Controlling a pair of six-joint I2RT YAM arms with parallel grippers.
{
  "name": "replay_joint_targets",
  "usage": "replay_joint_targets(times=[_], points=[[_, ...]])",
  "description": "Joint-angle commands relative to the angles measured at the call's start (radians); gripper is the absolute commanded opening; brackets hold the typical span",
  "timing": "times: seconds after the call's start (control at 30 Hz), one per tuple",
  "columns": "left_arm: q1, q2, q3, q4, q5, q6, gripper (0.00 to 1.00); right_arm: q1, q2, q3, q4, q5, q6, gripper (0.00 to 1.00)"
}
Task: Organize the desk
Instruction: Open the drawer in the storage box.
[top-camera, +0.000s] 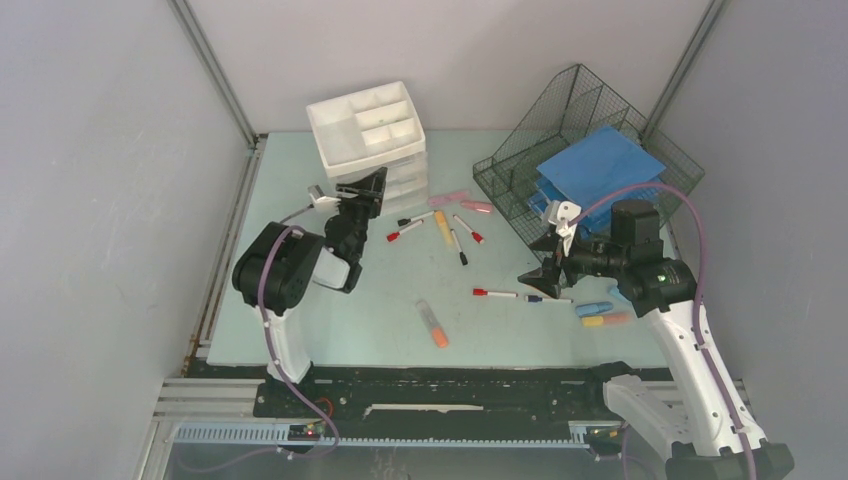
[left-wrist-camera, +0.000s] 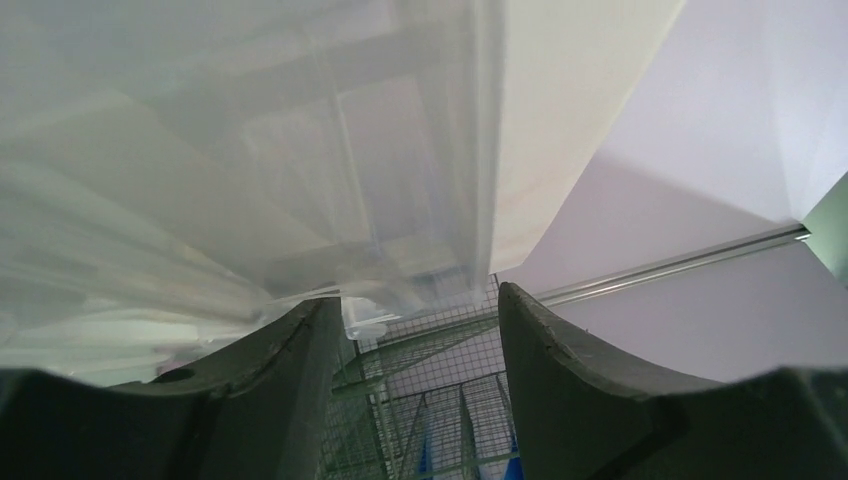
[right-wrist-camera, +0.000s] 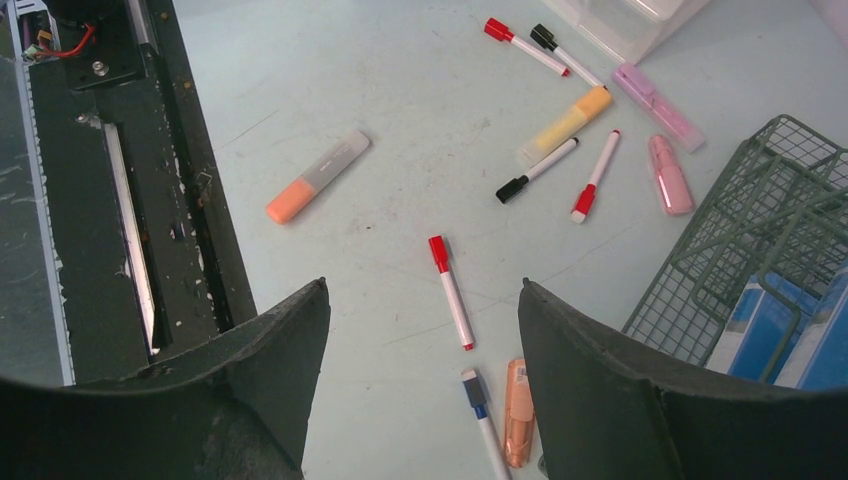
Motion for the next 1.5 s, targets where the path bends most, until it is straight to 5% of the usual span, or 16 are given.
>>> replay_joint_targets(times=[0.0, 0.3, 0.73, 1.33, 1.47], points=[[0.008, 0.017, 0.062, 0.034, -0.043, -0.008, 0.63, 0.006, -0.007, 0.001, 0.011, 0.004, -0.017, 0.77], [0.011, 0.057, 0.112, 0.033, -0.108, -0.038, 0.62, 0.006, -0.012, 0.003, 0.009, 0.006, -0.02, 0.77], [-0.004, -0.068, 0.043, 0.045, -0.025, 0.097, 0.43, 0.01, -0.014, 0.002, 0.007, 0.007, -0.023, 0.77], [-0.085, -0.235, -0.203, 0.046, -0.013, 0.121, 0.41, 0.016, -0.02, 0.001, 0.006, 0.008, -0.026, 0.77], [-0.102, -0.265, -0.272, 0.046, -0.012, 0.095, 0.47, 0.02, -0.02, 0.002, 0.006, 0.008, -0.028, 0.77]])
